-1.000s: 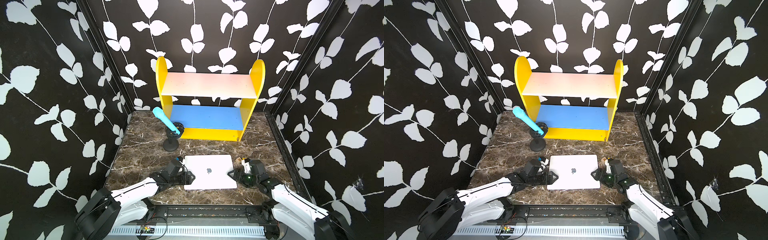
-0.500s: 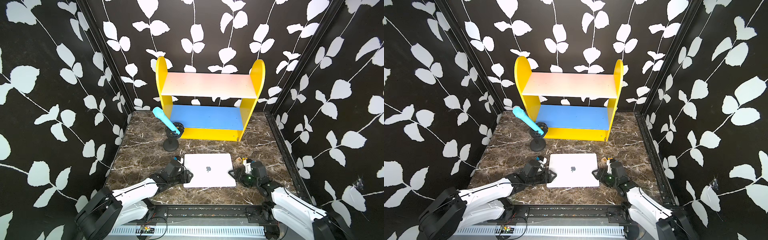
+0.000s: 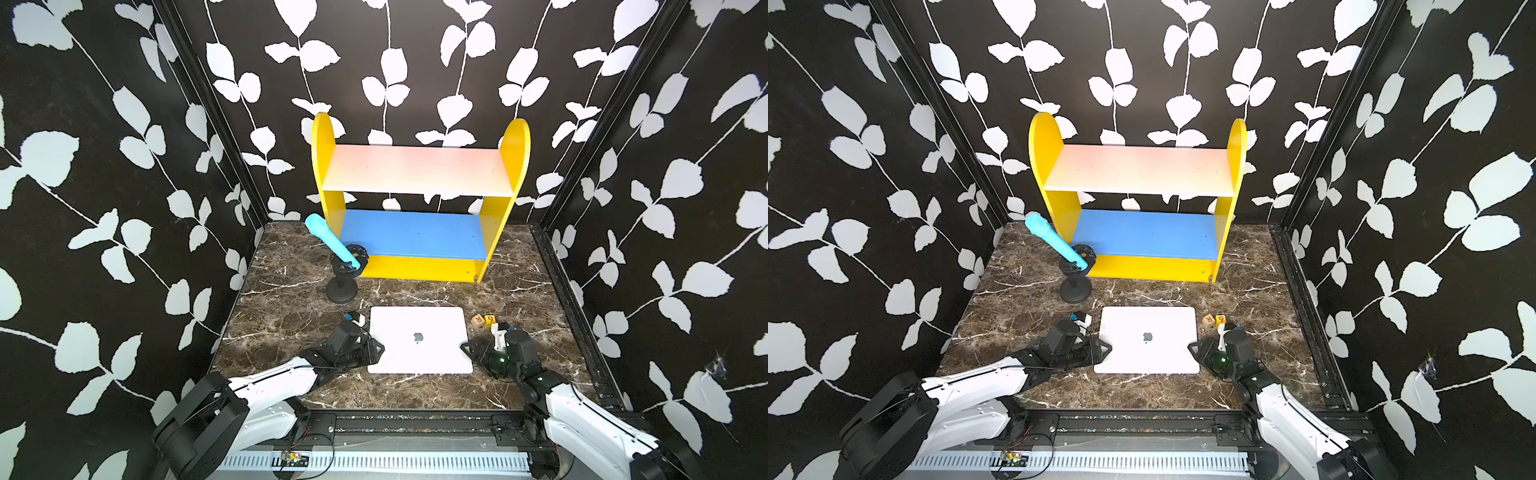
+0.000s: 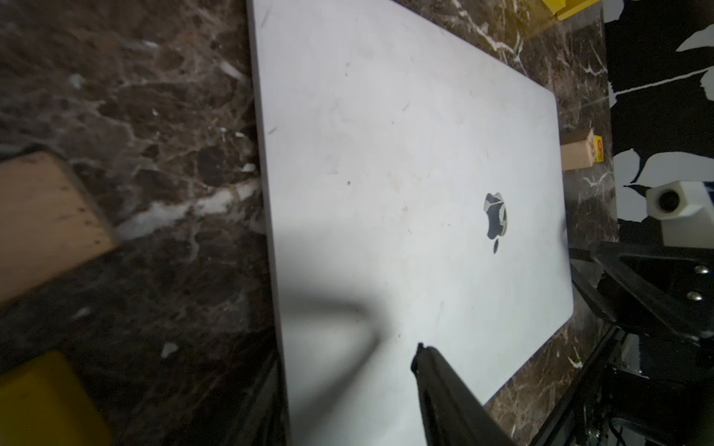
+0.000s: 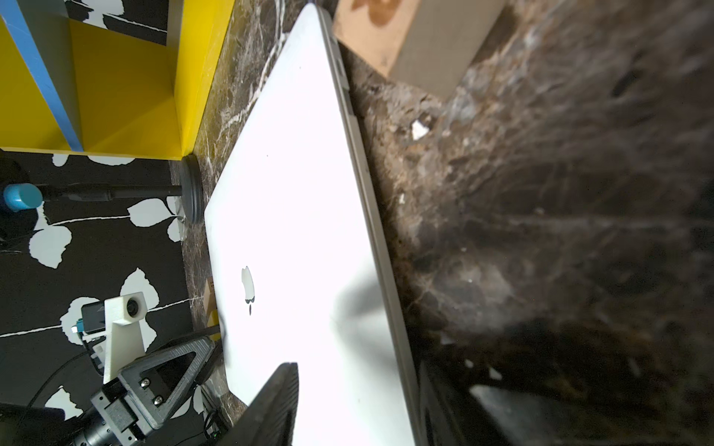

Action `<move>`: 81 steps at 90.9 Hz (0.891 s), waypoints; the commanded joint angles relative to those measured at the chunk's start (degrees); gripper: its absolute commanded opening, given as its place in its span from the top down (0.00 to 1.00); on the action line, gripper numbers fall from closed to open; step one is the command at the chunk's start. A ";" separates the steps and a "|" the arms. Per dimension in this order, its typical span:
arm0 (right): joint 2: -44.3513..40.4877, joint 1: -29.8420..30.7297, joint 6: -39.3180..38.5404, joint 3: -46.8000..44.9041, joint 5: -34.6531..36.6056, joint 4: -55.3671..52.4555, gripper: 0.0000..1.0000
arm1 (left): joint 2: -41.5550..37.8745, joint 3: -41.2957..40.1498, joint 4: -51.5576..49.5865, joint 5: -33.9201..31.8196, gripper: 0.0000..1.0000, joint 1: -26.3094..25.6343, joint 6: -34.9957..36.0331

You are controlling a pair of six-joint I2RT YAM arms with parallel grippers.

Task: Close the laptop lid and set it aside
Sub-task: Pick up the laptop from the center of the board.

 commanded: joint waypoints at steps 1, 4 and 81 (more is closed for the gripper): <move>-1.86 2.27 3.54 -0.24 -14.40 4.97 0.51 | 1.88 -1.43 9.82 18.83 0.45 -2.81 -2.23; -2.37 2.23 3.74 -0.29 -14.40 4.98 0.51 | 1.75 -1.49 10.26 19.05 0.45 -2.87 -2.38; -9.44 2.23 6.77 -1.15 -13.19 4.84 0.52 | -5.89 -1.83 11.40 19.10 0.60 -2.81 -4.78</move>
